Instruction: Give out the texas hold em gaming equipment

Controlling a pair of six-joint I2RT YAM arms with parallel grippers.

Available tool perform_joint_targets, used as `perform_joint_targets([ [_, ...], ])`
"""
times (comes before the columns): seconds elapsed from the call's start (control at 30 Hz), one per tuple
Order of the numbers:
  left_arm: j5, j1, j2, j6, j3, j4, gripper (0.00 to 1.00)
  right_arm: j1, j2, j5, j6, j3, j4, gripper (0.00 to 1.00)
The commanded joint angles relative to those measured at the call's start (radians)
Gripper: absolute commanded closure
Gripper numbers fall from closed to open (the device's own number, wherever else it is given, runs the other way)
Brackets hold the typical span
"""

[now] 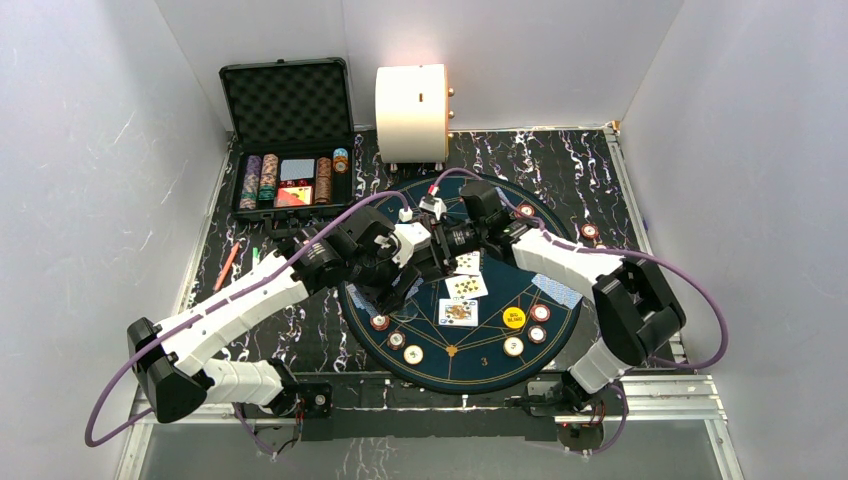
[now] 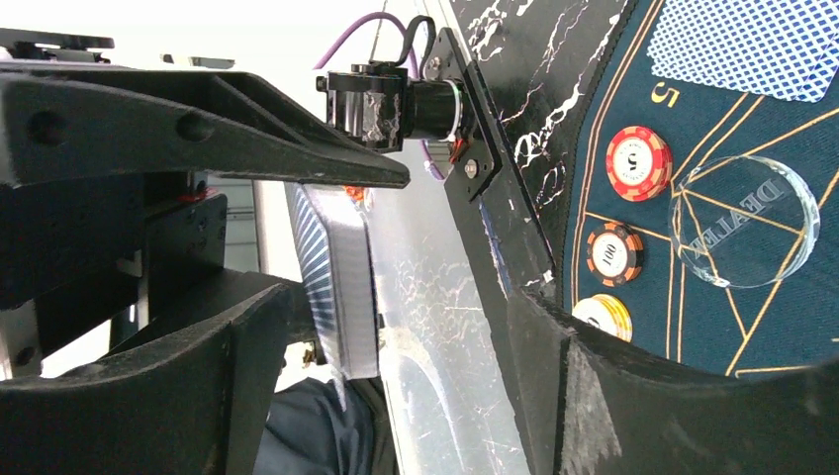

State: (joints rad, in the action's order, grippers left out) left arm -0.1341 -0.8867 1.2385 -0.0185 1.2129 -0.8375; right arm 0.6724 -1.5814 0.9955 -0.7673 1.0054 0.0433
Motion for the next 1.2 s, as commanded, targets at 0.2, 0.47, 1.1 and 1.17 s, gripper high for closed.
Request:
perform_joint_targets([
  [0.2, -0.028, -0.006, -0.018, -0.001, 0.022, 0.008, 1.0, -0.077, 0.118, 0.068, -0.025, 0.01, 0.011, 0.29],
  [0.47, -0.032, -0.005, -0.013, 0.001, 0.027, 0.009, 1.0, -0.075, 0.094, 0.11, -0.052, -0.008, 0.051, 0.59],
  [1.1, -0.035, -0.005, -0.011, 0.001, 0.029, 0.011, 1.0, -0.04, 0.055, 0.116, -0.126, -0.041, 0.157, 0.69],
  [1.17, -0.033, -0.005, -0.011, -0.001, 0.028, 0.011, 1.0, -0.04, 0.056, 0.118, -0.126, -0.041, 0.156, 0.75],
])
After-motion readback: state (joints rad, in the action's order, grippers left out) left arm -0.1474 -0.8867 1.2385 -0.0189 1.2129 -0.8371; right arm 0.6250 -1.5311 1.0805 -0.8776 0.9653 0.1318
